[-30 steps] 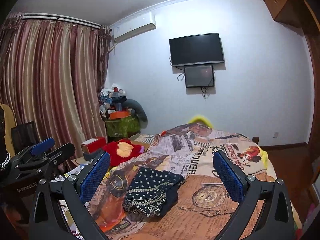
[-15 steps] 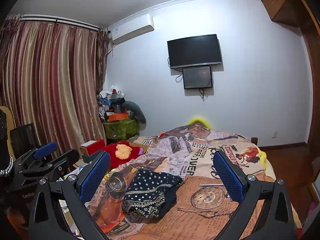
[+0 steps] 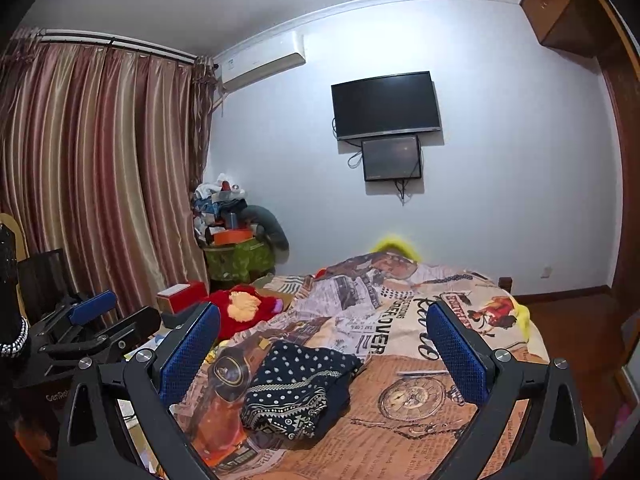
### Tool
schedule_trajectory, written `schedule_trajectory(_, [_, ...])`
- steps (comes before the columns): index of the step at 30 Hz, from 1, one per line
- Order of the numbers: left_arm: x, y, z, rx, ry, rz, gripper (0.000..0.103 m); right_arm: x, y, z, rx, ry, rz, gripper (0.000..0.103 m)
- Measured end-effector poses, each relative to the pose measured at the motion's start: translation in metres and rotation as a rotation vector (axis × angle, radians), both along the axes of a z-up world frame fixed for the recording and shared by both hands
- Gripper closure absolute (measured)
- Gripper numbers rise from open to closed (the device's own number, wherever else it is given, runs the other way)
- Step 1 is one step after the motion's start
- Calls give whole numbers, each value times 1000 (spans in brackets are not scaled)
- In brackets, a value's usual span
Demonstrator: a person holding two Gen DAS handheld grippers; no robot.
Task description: Fold large clothes
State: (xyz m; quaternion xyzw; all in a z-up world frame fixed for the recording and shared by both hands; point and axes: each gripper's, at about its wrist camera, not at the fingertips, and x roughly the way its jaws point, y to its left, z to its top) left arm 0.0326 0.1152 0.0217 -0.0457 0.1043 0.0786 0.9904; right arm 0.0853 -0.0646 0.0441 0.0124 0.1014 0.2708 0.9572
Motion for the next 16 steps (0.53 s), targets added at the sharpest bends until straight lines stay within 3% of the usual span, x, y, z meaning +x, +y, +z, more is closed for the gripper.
schedule_trajectory(16, [3, -1, -4, 7, 10, -22, 3, -1, 6, 1, 7, 20, -22, 0])
